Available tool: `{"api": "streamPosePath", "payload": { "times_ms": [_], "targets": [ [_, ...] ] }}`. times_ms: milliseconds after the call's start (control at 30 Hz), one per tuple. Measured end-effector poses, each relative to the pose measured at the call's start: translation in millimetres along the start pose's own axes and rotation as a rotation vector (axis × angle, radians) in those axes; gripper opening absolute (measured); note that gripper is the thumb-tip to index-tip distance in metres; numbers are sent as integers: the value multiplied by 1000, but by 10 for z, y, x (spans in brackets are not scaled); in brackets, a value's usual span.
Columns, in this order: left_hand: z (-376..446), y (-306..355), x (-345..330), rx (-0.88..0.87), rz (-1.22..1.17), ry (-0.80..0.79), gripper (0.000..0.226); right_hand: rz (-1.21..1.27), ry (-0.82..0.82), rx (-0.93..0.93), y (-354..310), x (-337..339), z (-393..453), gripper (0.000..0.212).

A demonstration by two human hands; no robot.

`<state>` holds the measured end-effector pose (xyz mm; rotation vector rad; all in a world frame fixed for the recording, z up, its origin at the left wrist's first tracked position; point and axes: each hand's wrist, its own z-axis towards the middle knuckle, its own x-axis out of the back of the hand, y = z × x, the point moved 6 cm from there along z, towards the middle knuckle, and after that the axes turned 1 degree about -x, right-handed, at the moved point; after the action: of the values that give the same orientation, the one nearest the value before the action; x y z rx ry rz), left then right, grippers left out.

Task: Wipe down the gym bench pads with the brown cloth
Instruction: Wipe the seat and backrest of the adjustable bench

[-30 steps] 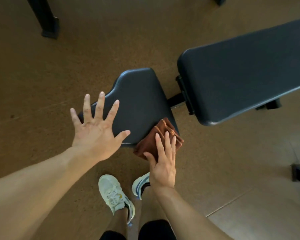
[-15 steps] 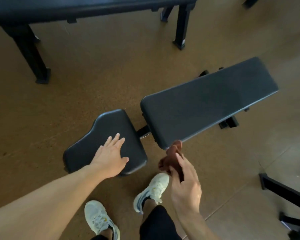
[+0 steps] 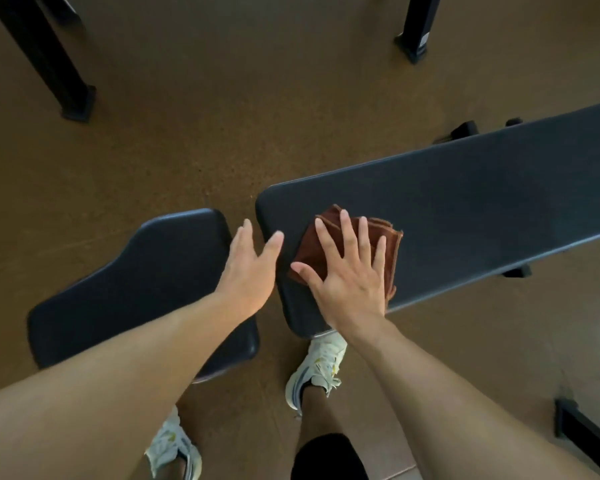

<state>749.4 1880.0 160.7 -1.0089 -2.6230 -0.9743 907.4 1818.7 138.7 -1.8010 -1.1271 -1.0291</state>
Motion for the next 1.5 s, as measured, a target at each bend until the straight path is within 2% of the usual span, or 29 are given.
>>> {"api": "streamPosePath", "payload": {
  "times_ms": [100,200,267,333,400,467,567,667,767,867,933,1033,1133,1233,1333,1433,1500],
  "targets": [
    [258,247,-105,195,-215,101,76,-2,-7,131,102,300,724,77],
    [428,443,-298,321,-358,174,90,-30,-26,208,111,482,1175,78],
    [483,474,-363,360,-312,231,96,-48,28,265,95,460,1003,77],
    [508,453,-383,380,-280,245,99,-13,31,318,112,288,431,74],
    [509,434,-359,354,-331,237,97,7,-56,396,154,48,-245,71],
    [506,413,-345,316,-396,232,93,-21,-99,477,211,-72,-569,71],
    [511,308,-332,284,-504,184,86,-36,-119,470,166,7,-195,79],
    [475,132,-287,204,-668,160,70,30,-155,436,-72,189,380,91],
    [201,-52,-238,94,-576,373,56,41,-124,386,-180,184,447,94],
    [-199,-242,-275,48,-414,566,28,95,-104,356,-205,54,-40,90],
    [-372,-434,-397,144,-406,512,19,117,-183,393,-224,-96,-384,93],
    [-551,-784,-583,373,-517,312,32,-36,-323,494,-235,-223,-608,117],
    [-610,-966,-611,389,-456,182,48,-150,-390,592,-195,-247,-633,126],
    [-705,-964,-629,366,-619,57,33,-150,-367,657,-182,-137,-634,116],
    [-767,-846,-527,346,-713,115,24,11,-430,661,-223,91,-616,95],
    [-795,-487,-317,332,-967,139,24,175,-199,549,-257,563,-469,65],
    [-780,-132,-85,230,-1047,145,22,355,-127,436,-265,865,-327,54]
  ]
}}
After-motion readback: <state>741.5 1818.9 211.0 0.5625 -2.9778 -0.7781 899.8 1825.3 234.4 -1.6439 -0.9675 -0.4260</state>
